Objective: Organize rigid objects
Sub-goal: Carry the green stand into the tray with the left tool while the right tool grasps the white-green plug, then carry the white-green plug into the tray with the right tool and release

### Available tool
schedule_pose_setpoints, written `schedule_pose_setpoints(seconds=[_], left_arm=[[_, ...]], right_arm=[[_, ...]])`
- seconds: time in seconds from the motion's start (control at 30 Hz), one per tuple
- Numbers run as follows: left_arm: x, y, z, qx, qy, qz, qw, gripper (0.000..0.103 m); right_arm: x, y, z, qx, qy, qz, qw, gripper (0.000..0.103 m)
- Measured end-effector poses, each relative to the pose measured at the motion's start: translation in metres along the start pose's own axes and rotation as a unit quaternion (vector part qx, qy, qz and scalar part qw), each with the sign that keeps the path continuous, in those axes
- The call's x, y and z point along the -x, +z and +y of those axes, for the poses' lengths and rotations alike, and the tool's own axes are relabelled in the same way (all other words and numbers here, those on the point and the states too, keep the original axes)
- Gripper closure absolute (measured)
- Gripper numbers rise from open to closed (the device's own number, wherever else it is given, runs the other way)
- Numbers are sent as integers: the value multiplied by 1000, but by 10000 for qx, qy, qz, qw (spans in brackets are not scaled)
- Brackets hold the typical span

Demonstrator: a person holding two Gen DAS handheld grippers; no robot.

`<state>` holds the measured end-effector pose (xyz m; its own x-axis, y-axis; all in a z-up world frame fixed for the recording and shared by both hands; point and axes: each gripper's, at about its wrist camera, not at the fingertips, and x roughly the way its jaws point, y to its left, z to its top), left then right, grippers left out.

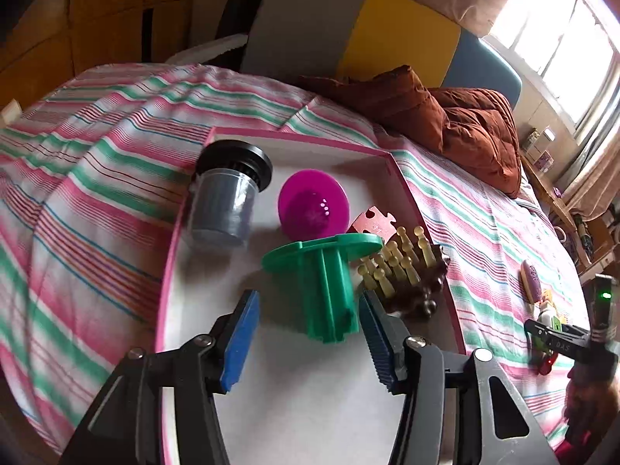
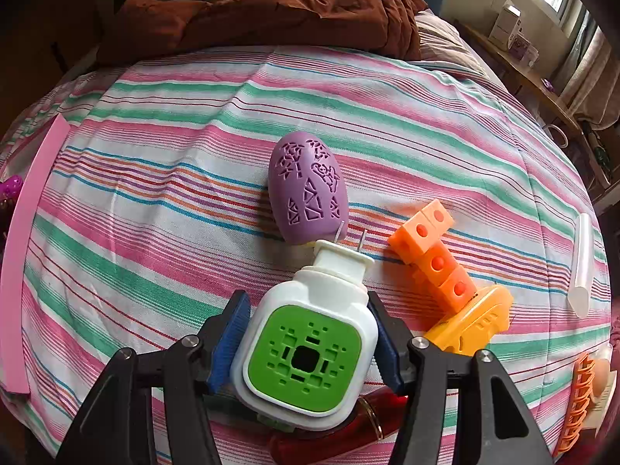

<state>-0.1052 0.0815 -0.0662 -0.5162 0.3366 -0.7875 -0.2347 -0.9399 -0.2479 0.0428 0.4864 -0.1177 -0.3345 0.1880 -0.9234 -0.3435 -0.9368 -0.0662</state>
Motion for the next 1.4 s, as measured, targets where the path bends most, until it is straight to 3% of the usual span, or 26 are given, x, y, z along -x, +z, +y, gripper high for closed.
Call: schedule_pose_setpoints(seconds=[0.4,1.03,1.17,1.4], left_arm=[[54,-26,-9,-493,517,-409,9966,43],[75,-38,0,-577,603,-533,9951,43],[77,-39,7,-518,636,-552,9951,43],[77,-41,20,-341,664,-536,9958,43]], right_arm=[[4,-2,11,294,-262,-163,9991,43],[4,-1,13,158,-322,-132,9993,44],[12,-2,14,-199,-1,-72,9998,44],[44,-5,36,-292,432,-411,9978,44]])
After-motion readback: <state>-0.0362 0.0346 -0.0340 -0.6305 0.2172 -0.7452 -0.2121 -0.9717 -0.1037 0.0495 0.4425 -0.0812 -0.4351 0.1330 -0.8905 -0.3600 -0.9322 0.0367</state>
